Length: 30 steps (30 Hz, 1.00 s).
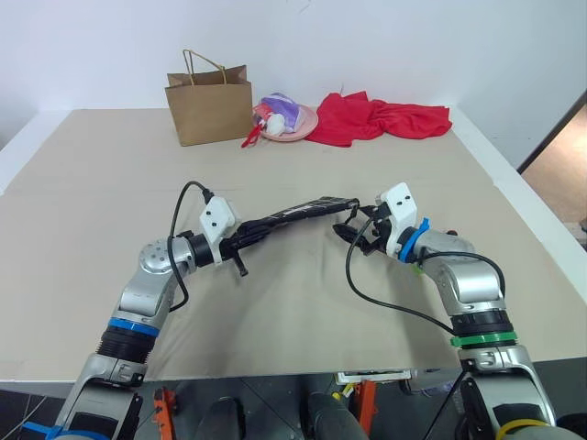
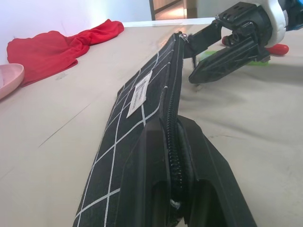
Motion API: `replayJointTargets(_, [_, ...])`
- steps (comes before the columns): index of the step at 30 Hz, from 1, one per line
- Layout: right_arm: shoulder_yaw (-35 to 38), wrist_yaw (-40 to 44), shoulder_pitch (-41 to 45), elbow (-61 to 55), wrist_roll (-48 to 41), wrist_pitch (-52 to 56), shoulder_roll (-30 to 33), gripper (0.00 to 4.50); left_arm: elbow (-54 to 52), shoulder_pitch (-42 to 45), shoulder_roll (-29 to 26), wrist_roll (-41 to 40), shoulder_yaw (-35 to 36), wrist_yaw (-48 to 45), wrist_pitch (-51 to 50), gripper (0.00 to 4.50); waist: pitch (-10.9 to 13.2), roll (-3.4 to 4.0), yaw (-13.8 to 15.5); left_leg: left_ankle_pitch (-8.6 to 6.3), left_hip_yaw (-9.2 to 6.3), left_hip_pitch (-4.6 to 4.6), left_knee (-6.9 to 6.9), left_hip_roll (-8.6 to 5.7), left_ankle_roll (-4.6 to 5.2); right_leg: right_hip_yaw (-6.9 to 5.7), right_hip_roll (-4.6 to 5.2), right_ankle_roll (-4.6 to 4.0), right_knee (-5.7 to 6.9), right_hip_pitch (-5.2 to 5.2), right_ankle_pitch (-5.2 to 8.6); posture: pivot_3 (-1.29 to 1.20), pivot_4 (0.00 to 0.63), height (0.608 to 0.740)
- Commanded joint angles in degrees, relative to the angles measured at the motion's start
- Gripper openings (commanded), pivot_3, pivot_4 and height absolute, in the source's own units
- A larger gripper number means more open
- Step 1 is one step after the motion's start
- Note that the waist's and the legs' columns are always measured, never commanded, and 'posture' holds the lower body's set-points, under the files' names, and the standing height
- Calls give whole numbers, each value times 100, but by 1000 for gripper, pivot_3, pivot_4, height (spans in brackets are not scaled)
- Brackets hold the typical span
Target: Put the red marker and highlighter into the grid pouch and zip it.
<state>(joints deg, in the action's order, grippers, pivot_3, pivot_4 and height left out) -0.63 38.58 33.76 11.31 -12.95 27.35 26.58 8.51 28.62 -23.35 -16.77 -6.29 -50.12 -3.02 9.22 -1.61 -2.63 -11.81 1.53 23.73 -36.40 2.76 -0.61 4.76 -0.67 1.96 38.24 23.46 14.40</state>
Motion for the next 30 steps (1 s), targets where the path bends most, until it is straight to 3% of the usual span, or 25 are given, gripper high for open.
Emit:
replayJointTargets(1, [-13,123,126,-158,-19,-136,-2,3460,-242,18,46,-56,146,86,-34,0,0,0,0,0,0,0,0,0,0,0,0,0,0,0,0,0,150,740])
replayJointTargets(2, [-23,151,116,-190,-32,-130,3,3367,-248,19,55,-53,146,98,-40,0,0,0,0,0,0,0,0,0,0,0,0,0,0,0,0,0,150,740])
replayJointTargets(3, [-30,173,107,-218,-44,-124,10,2613,-253,20,61,-49,146,106,-44,0,0,0,0,0,0,0,0,0,0,0,0,0,0,0,0,0,150,740])
replayJointTargets(5, [-48,247,87,-293,-76,-108,26,2118,-255,27,74,-38,149,126,-53,0,0,0,1,0,0,1,0,0,0,0,0,0,0,0,0,0,150,740])
replayJointTargets(7, [-59,303,76,-348,-97,-93,30,1203,-258,31,80,-33,148,141,-57,0,0,0,1,0,0,1,0,0,0,0,0,-1,0,0,0,0,150,740])
replayJointTargets(8, [-64,318,73,-366,-96,-87,29,1057,-259,33,81,-33,147,145,-58,0,0,0,1,0,0,1,0,0,0,0,0,0,0,0,0,0,150,740])
replayJointTargets(9, [-80,351,79,-376,-93,-86,31,419,-243,47,88,-28,142,150,-54,0,0,0,1,0,0,0,0,0,0,0,0,-1,0,0,0,0,150,740])
replayJointTargets(10, [-96,380,79,-393,-92,-85,32,81,-231,60,94,-23,139,155,-53,0,0,0,1,0,-1,0,0,0,0,0,0,0,0,0,0,0,150,740])
replayJointTargets(30, [-1183,629,668,-529,448,-270,-473,27,85,224,269,55,117,60,102,0,0,0,2,0,-2,2,-1,0,0,-2,0,-1,0,2,-1,0,150,740])
